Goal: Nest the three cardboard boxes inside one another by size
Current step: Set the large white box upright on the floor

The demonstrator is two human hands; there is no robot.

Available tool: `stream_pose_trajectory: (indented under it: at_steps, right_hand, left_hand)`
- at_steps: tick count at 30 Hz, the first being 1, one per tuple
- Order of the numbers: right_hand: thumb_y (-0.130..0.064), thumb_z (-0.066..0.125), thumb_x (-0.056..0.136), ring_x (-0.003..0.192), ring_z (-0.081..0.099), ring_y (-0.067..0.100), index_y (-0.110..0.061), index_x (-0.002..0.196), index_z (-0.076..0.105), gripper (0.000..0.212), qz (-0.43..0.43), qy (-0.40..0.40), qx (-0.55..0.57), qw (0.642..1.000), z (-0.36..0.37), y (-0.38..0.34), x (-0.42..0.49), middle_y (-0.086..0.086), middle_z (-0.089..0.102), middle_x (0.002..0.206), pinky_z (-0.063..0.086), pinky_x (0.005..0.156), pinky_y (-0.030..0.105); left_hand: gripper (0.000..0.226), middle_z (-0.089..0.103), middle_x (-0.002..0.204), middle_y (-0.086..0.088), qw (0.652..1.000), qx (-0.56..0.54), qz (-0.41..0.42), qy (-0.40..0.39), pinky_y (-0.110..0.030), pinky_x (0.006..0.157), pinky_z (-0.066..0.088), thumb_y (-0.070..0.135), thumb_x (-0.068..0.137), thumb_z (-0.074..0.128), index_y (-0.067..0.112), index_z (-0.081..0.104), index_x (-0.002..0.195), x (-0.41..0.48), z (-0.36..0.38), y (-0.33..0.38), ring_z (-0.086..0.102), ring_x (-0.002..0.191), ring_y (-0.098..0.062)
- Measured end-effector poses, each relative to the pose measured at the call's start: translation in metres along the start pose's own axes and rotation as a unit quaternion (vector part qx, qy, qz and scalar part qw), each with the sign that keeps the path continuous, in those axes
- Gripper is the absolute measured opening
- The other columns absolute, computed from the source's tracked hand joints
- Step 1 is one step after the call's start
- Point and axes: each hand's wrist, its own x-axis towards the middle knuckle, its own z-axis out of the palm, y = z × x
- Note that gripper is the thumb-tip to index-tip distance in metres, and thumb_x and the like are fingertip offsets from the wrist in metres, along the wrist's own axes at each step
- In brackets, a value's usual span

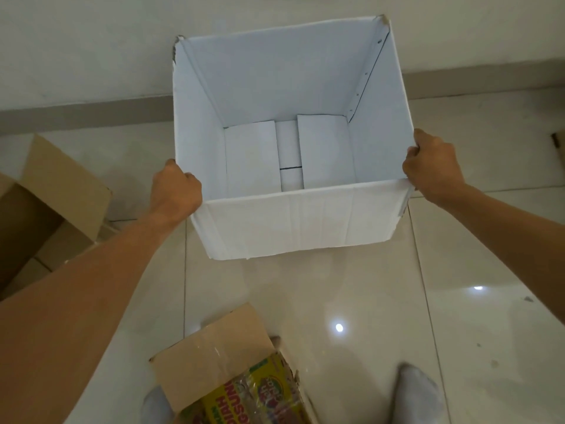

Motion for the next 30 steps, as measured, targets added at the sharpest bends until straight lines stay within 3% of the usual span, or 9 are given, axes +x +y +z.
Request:
stream_pose_trajectory:
  at_steps: [9, 11, 15, 17, 21, 24, 27, 30]
  right_hand:
    - [-0.001, 0.033, 0.091, 0.068, 0.046, 0.030, 0.001, 0.105, 0.049, 0.021, 0.020, -0.023, 0.020, 0.999, 0.001, -0.001, -0.008, 0.022, 0.054, 0.089, 0.032, 0.049, 0.028]
    - [-0.002, 0.033, 0.091, 0.068, 0.046, 0.029, 0.000, 0.106, 0.048, 0.021, 0.024, -0.034, 0.029, 0.999, -0.001, -0.002, -0.009, 0.020, 0.053, 0.089, 0.033, 0.047, 0.027]
    - [-0.008, 0.033, 0.092, 0.085, 0.055, 0.035, -0.007, 0.119, 0.049, 0.031, 0.047, -0.058, 0.071, 0.995, -0.004, -0.006, -0.018, 0.019, 0.057, 0.105, 0.054, 0.069, 0.044]
    - [-0.009, 0.034, 0.093, 0.088, 0.057, 0.034, -0.011, 0.126, 0.047, 0.035, 0.059, -0.070, 0.088, 0.992, -0.004, -0.009, -0.026, 0.016, 0.057, 0.112, 0.057, 0.073, 0.047]
    - [-0.015, 0.038, 0.096, 0.086, 0.051, 0.030, -0.007, 0.129, 0.042, 0.035, 0.080, -0.080, 0.077, 0.991, -0.004, -0.014, -0.035, 0.020, 0.056, 0.119, 0.045, 0.070, 0.036]
    - [-0.021, 0.042, 0.097, 0.092, 0.051, 0.033, -0.004, 0.136, 0.033, 0.043, 0.102, -0.090, 0.064, 0.989, -0.003, -0.017, -0.039, 0.024, 0.051, 0.127, 0.041, 0.075, 0.036]
    - [-0.021, 0.050, 0.094, 0.123, 0.046, 0.039, -0.005, 0.144, 0.021, 0.060, 0.090, -0.053, 0.052, 0.993, -0.004, -0.020, -0.045, 0.020, 0.037, 0.145, 0.042, 0.099, 0.044]
    - [-0.022, 0.055, 0.092, 0.141, 0.027, 0.035, -0.010, 0.149, 0.014, 0.070, 0.011, -0.001, 0.002, 1.000, -0.008, -0.037, -0.058, 0.015, 0.022, 0.156, 0.021, 0.115, 0.055]
  left_hand:
    - [0.026, 0.057, 0.111, -0.023, 1.000, 0.001, 0.001, -0.009, -0.032, 0.067, 0.040, 0.009, 0.092, 0.043, -0.005, 0.046, 0.115, 0.001, -0.001, 0.001, 0.049, 0.080, -0.025]
    - [0.028, 0.057, 0.112, -0.023, 1.000, -0.003, 0.001, -0.017, -0.032, 0.068, 0.040, 0.011, 0.093, 0.043, -0.005, 0.045, 0.116, 0.002, -0.002, 0.000, 0.049, 0.081, -0.024]
    - [0.038, 0.053, 0.119, -0.015, 0.997, -0.039, -0.027, -0.055, -0.032, 0.071, 0.040, 0.027, 0.096, 0.044, 0.002, 0.043, 0.125, 0.006, -0.010, -0.001, 0.049, 0.089, -0.023]
    - [0.039, 0.054, 0.118, -0.010, 0.994, -0.072, -0.043, -0.069, -0.032, 0.068, 0.042, 0.031, 0.096, 0.044, 0.006, 0.043, 0.126, 0.007, -0.016, -0.004, 0.051, 0.090, -0.025]
    - [0.041, 0.057, 0.123, -0.010, 0.986, -0.100, -0.041, -0.129, -0.033, 0.076, 0.045, 0.028, 0.095, 0.045, 0.011, 0.044, 0.133, 0.007, -0.025, -0.005, 0.055, 0.094, -0.026]
    - [0.045, 0.056, 0.127, -0.007, 0.979, -0.123, -0.041, -0.155, -0.034, 0.082, 0.046, 0.028, 0.094, 0.050, 0.014, 0.041, 0.136, 0.004, -0.027, -0.005, 0.056, 0.102, -0.025]
    - [0.054, 0.053, 0.132, -0.004, 0.979, -0.140, -0.035, -0.144, -0.034, 0.089, 0.043, 0.035, 0.092, 0.054, 0.014, 0.035, 0.138, -0.003, -0.028, -0.008, 0.053, 0.113, -0.025]
    - [0.068, 0.042, 0.145, -0.006, 0.985, -0.139, -0.029, -0.093, -0.035, 0.103, 0.037, 0.042, 0.091, 0.053, 0.014, 0.024, 0.146, -0.017, -0.034, -0.014, 0.044, 0.128, -0.027]
